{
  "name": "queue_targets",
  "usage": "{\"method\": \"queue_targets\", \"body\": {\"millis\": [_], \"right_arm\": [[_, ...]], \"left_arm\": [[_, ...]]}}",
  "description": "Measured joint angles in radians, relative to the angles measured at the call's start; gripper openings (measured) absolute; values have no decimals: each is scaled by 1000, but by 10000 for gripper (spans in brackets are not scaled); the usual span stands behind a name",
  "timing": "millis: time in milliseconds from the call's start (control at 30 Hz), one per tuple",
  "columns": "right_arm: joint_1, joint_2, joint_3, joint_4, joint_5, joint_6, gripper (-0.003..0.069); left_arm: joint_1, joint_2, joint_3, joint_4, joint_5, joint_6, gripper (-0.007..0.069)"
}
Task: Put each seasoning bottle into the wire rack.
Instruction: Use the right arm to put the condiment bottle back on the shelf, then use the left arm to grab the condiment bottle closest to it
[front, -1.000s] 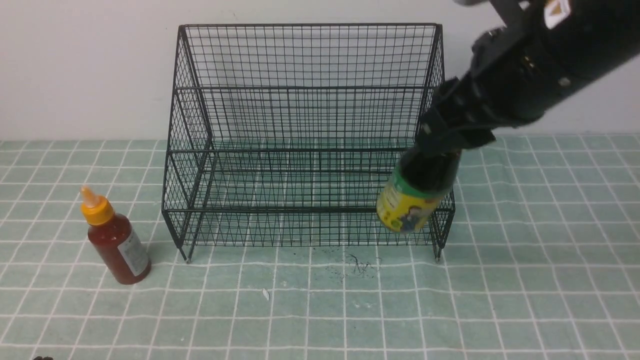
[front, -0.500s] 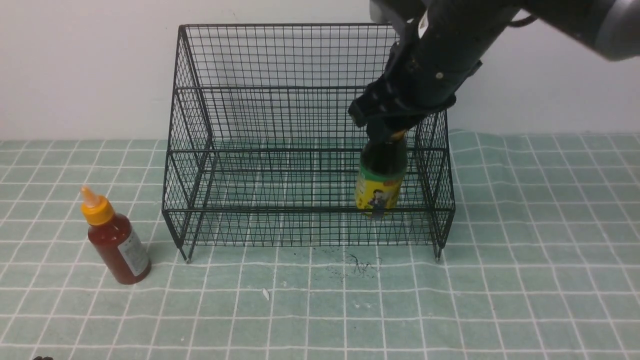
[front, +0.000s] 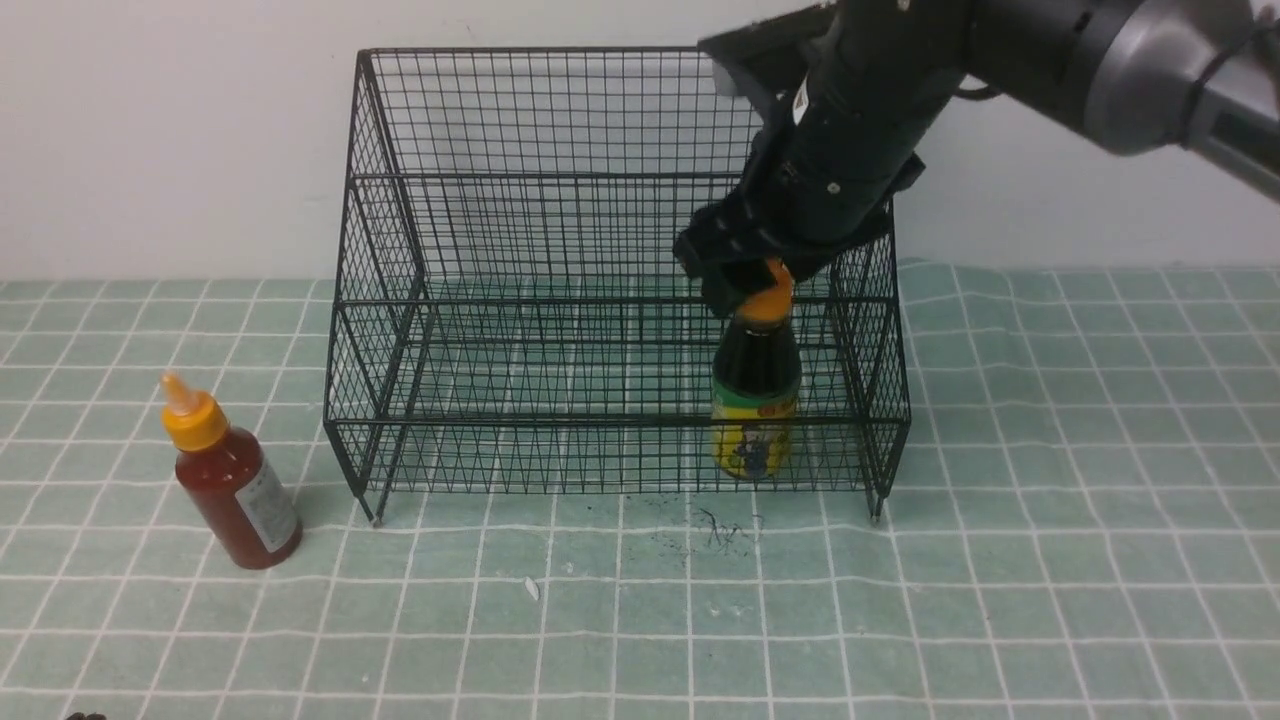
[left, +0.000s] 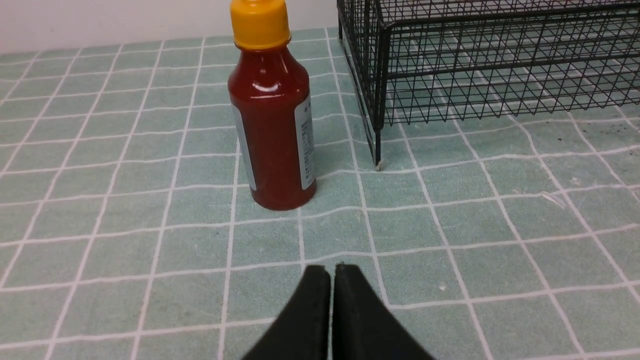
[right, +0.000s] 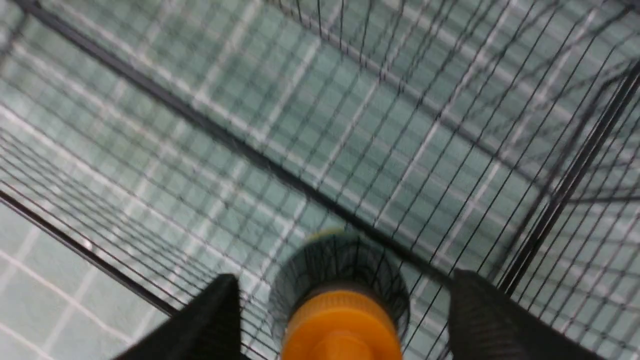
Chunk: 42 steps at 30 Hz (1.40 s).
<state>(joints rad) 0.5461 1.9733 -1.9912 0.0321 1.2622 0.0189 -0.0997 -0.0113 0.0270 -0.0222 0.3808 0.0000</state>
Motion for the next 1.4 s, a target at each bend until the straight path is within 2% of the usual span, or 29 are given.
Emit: {"method": "queue_targets", "body": {"millis": [67, 167, 233, 300, 367, 400, 433, 467, 533, 600, 700, 733, 767, 833, 933, 1100, 1200, 1400], "right_arm": [[0, -41, -41, -12, 0, 8, 556], [0, -114, -71, -32, 0, 14, 542], [0, -274, -80, -57, 1, 25, 456], [0, -336, -74, -72, 0, 36, 407], [0, -467, -37, -96, -1, 57, 288], [0, -565, 15, -114, -1, 72, 180], [0, -636, 80, -130, -1, 87, 113], [0, -709, 148, -146, -1, 106, 62], [0, -859, 298, -169, -34, 151, 10], [0, -985, 458, -179, -112, 197, -3], [0, -1249, 816, -181, -345, 281, -13], [0, -1266, 863, -181, -361, 288, -13], [0, -1401, 1042, -193, -505, 305, -13], [0, -1561, 1226, -206, -669, 338, -13], [0, -1724, 1434, -220, -815, 421, -13], [0, -1957, 1663, -279, -905, 565, -13], [0, -1986, 1731, -288, -941, 621, -13], [0, -1986, 1786, -311, -965, 650, -13]], "left_arm": [[0, 0, 0, 0, 0, 0, -6], [0, 0, 0, 0, 0, 0, -6], [0, 0, 0, 0, 0, 0, -6], [0, 0, 0, 0, 0, 0, -6], [0, 0, 0, 0, 0, 0, -6], [0, 0, 0, 0, 0, 0, -6], [0, 0, 0, 0, 0, 0, -6], [0, 0, 0, 0, 0, 0, -6], [0, 0, 0, 0, 0, 0, -6], [0, 0, 0, 0, 0, 0, -6], [0, 0, 0, 0, 0, 0, -6], [0, 0, 0, 0, 0, 0, -6], [0, 0, 0, 0, 0, 0, -6], [0, 0, 0, 0, 0, 0, -6], [0, 0, 0, 0, 0, 0, -6], [0, 0, 0, 0, 0, 0, -6], [0, 0, 0, 0, 0, 0, -6], [0, 0, 0, 0, 0, 0, -6]]}}
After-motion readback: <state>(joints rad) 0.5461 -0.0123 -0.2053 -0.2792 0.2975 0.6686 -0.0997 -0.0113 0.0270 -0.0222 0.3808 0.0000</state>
